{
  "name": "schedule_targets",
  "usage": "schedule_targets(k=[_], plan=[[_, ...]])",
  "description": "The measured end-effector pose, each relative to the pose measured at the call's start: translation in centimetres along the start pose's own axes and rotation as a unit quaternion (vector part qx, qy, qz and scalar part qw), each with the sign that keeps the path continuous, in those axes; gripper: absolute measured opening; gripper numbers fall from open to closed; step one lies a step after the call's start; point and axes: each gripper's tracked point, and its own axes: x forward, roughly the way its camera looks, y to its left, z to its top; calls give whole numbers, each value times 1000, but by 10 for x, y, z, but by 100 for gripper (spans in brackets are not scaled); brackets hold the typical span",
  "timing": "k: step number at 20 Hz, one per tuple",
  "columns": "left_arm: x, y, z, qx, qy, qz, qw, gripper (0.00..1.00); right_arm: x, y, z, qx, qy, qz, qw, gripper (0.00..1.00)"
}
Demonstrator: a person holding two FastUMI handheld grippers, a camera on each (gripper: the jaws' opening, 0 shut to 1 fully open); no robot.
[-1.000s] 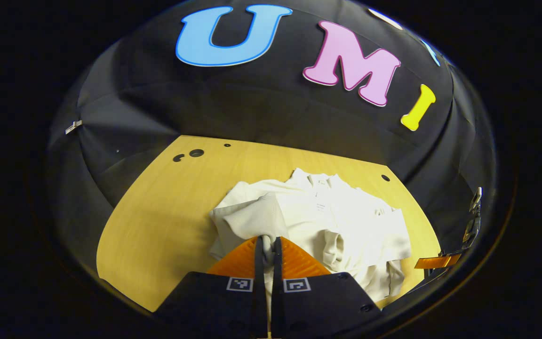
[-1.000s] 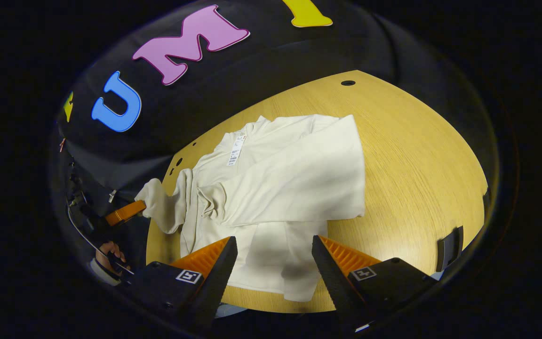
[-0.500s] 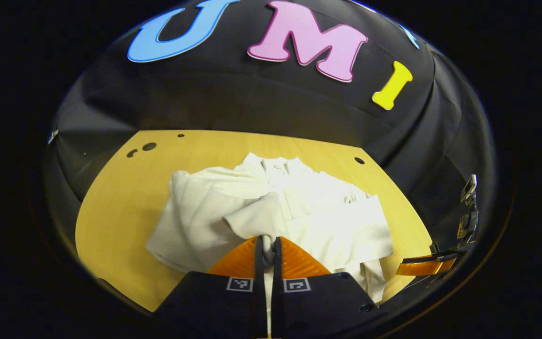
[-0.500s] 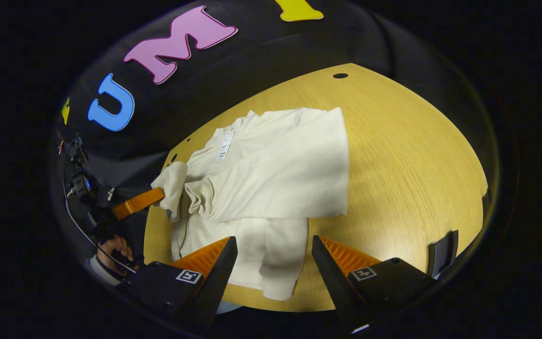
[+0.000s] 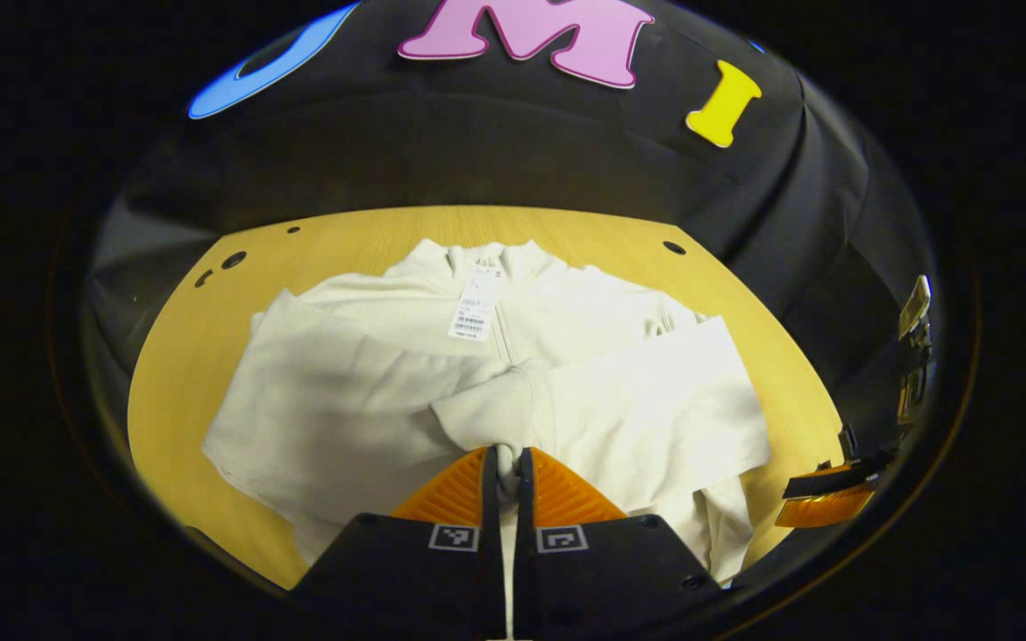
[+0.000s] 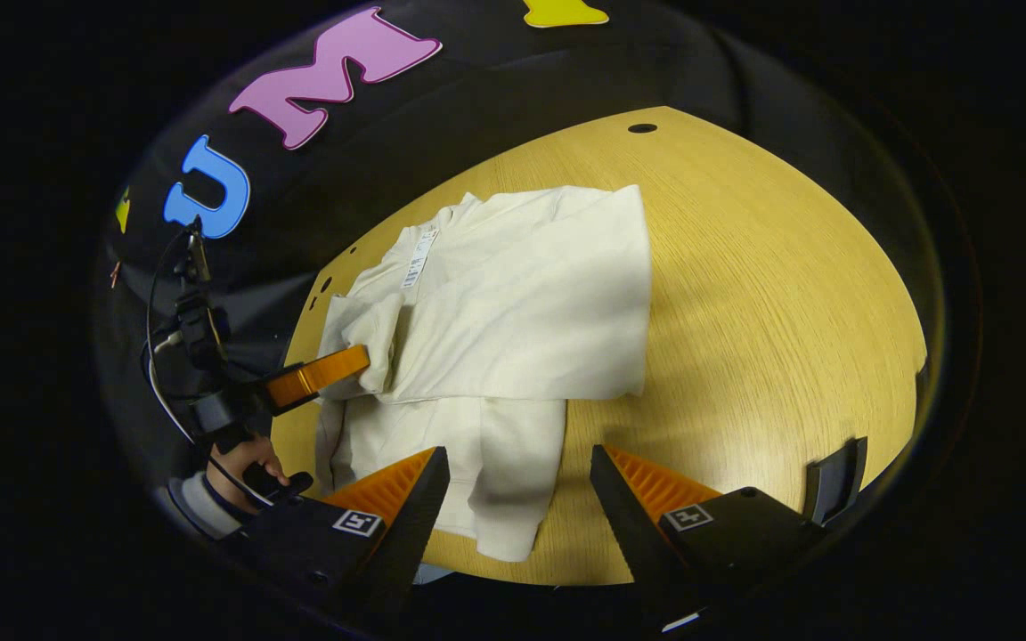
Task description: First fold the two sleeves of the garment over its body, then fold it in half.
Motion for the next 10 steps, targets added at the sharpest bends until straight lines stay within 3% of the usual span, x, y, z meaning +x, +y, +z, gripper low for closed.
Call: schedule_targets(k=[5,6,7,10], plan=[[14,-3,-8,-1,19,-2,1000,10,3,0,-4,3,6,-1,1000,98],[15,-2,-8,-2,17,-1,1000,28,3,0,-4,4,7,0,1000,98],[17,-5,-7,-5,16,-8,1000,31,5,2,-4,5,6,0,1000,98],[17,-16,-9,6,16,-26,1000,69,5,4,-3,5,3,-1,1000,98]])
